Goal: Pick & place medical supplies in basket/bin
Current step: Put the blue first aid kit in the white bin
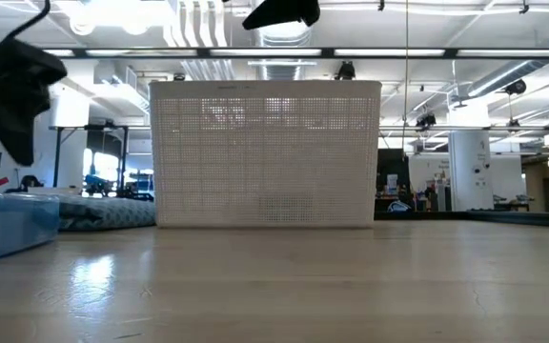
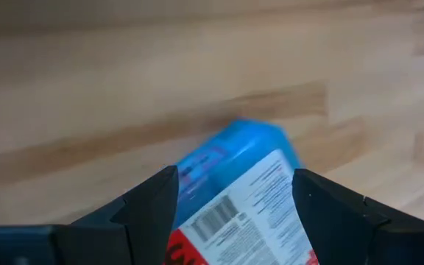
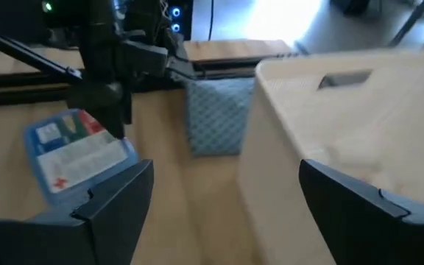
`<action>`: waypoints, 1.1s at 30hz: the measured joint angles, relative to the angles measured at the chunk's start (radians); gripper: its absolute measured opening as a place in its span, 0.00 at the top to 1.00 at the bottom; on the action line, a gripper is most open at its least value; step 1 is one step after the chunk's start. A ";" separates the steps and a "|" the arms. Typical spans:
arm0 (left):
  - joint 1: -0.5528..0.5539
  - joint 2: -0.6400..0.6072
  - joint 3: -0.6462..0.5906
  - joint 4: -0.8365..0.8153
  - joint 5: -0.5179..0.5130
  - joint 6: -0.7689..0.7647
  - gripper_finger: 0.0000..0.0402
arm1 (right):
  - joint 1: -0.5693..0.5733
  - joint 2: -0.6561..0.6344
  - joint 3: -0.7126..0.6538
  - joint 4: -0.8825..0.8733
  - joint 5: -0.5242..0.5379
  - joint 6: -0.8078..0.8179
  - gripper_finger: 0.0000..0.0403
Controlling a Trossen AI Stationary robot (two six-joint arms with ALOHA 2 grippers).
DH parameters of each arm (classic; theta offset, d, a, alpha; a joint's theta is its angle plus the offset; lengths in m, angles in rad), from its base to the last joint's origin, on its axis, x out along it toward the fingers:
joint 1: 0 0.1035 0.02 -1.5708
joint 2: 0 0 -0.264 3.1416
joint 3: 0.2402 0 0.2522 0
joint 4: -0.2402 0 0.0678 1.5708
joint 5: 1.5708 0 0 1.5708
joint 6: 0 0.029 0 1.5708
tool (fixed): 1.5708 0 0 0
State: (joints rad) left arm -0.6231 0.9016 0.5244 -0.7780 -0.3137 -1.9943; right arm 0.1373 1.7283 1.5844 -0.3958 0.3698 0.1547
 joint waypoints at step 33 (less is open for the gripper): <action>-0.057 0.465 0.630 -0.501 0.158 0.062 0.39 | 0.053 0.122 0.029 -0.001 -0.065 0.140 0.18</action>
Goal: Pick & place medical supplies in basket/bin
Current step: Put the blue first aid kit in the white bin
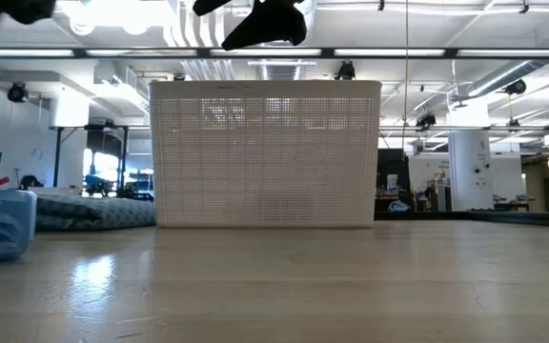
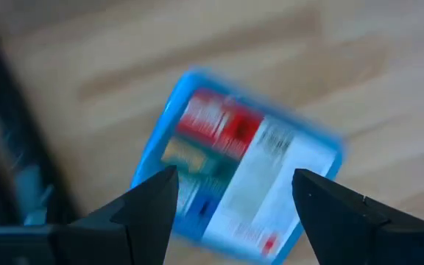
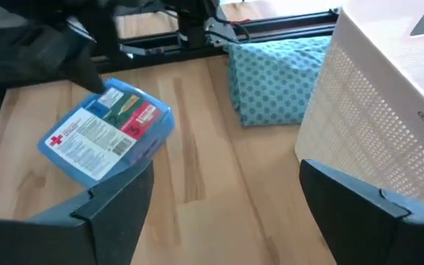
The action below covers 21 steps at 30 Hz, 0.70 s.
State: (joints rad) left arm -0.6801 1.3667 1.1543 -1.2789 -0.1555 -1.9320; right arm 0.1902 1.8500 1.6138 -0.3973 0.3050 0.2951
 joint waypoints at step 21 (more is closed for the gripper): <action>-0.201 0.237 0.056 0.173 0.003 -0.408 0.39 | 0.000 0.000 -0.013 -0.124 -0.080 -0.070 0.18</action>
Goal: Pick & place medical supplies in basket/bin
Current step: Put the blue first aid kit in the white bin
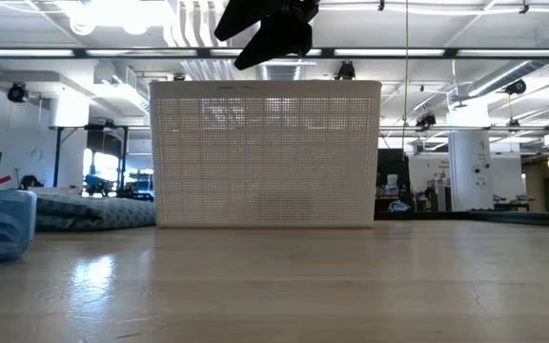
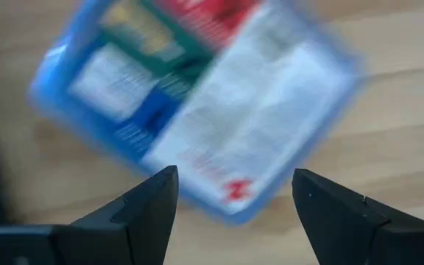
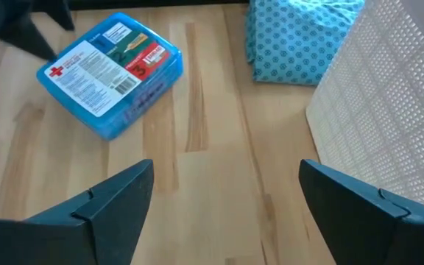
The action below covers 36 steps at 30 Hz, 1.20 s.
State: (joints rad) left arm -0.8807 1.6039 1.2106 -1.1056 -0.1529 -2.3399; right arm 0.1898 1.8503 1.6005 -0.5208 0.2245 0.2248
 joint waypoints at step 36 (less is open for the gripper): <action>0.040 -0.024 -0.404 0.104 0.300 0.195 0.39 | -0.001 0.000 -0.001 0.004 0.011 0.117 0.18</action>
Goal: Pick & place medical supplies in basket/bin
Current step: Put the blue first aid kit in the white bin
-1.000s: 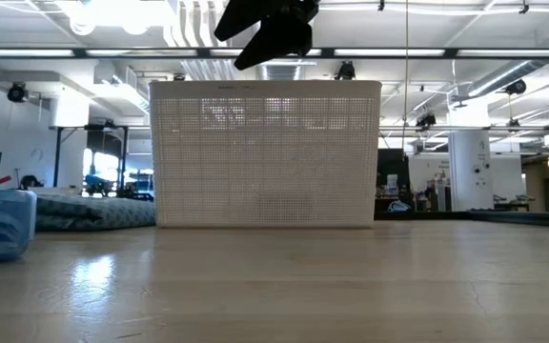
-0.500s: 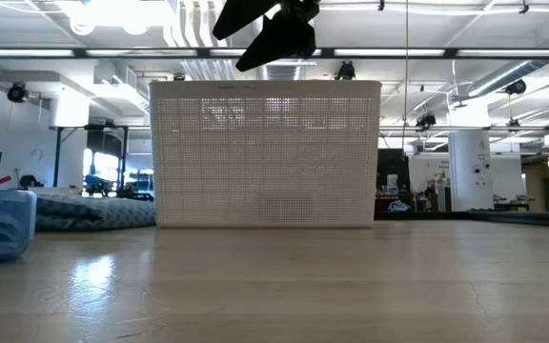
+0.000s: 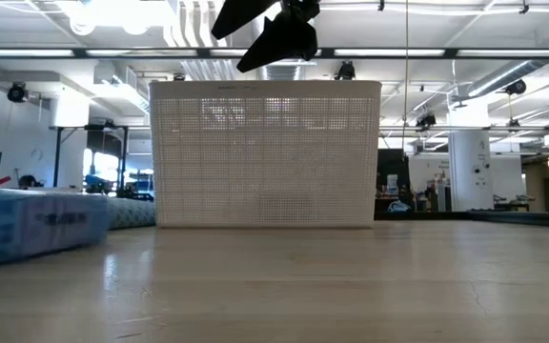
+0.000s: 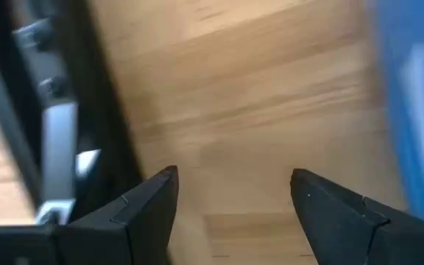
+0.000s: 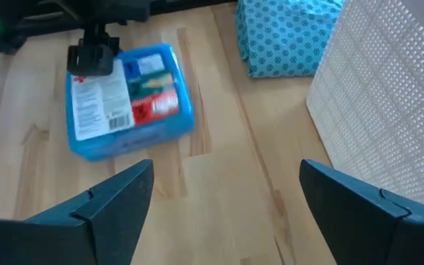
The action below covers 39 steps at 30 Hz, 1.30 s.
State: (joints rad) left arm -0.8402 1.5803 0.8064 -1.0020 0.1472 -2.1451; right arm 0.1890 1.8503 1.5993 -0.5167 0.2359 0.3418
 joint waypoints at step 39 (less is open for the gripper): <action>0.148 0.002 0.046 0.588 -0.477 0.279 0.39 | 0.004 0.291 -0.090 0.134 -0.489 0.646 0.18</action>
State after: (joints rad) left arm -0.6918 1.5821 0.8520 -0.4136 -0.3301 -1.8662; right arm 0.1931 2.1412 1.5097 -0.3831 -0.2531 0.9878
